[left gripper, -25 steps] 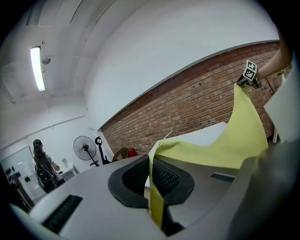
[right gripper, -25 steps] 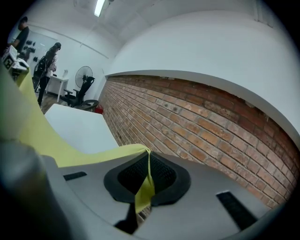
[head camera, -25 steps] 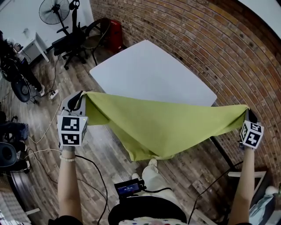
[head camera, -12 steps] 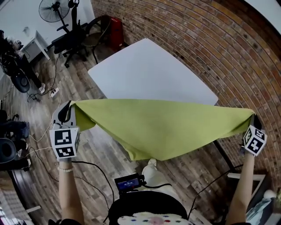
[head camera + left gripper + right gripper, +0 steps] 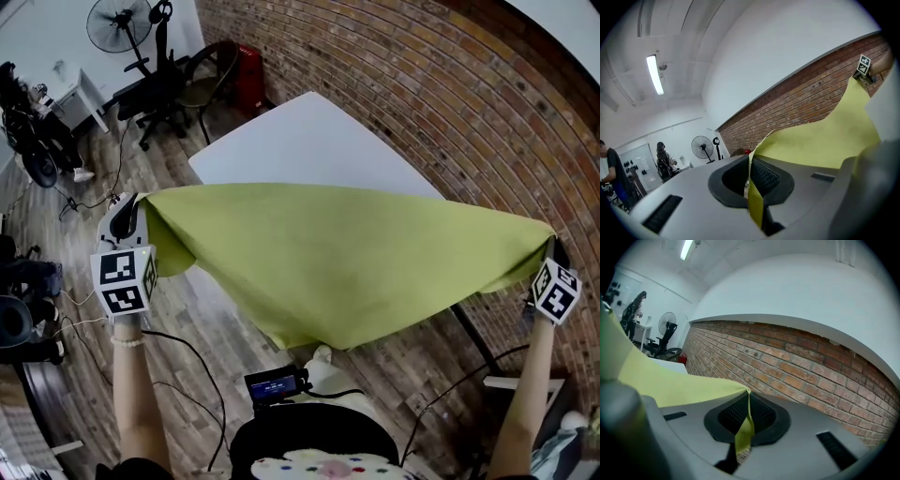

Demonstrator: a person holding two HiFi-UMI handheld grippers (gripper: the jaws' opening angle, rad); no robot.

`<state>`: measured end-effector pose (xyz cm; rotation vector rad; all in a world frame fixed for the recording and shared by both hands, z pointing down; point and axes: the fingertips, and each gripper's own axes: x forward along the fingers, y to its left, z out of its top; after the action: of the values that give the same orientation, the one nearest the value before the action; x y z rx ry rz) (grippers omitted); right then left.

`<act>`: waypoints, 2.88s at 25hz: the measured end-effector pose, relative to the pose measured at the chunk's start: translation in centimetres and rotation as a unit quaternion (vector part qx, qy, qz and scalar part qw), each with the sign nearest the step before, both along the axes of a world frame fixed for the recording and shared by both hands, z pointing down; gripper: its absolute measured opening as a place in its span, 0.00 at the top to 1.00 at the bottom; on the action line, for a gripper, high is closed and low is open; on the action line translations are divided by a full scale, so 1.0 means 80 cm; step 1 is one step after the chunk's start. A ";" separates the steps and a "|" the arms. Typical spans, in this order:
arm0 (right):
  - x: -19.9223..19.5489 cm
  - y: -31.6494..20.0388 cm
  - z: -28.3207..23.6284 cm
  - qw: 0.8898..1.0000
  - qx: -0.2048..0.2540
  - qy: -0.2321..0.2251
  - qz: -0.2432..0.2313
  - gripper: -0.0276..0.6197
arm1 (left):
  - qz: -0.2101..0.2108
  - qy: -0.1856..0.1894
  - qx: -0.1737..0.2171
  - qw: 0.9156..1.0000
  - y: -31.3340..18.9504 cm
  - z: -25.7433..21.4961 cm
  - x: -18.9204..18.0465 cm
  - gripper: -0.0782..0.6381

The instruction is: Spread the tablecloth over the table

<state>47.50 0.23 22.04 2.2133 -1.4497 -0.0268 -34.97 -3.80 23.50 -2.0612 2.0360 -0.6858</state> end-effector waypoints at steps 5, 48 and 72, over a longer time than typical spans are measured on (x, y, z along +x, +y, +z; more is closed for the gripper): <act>0.007 -0.042 -0.009 1.000 -0.008 0.007 -0.023 0.91 | 0.000 -0.028 -0.002 1.000 -0.041 -0.010 0.000 0.87; -0.019 -0.413 0.053 0.991 -0.108 0.044 -0.068 0.91 | -0.046 -0.088 -0.096 0.990 -0.424 0.025 -0.048 0.87; -0.052 -0.542 0.215 0.970 -0.223 0.091 -0.030 0.91 | 0.006 -0.136 -0.218 0.966 -0.626 0.228 -0.036 0.87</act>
<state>43.33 -43.10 39.24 1.7546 -1.2752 0.0672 -37.88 -53.87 41.72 -2.0359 1.8379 -1.4361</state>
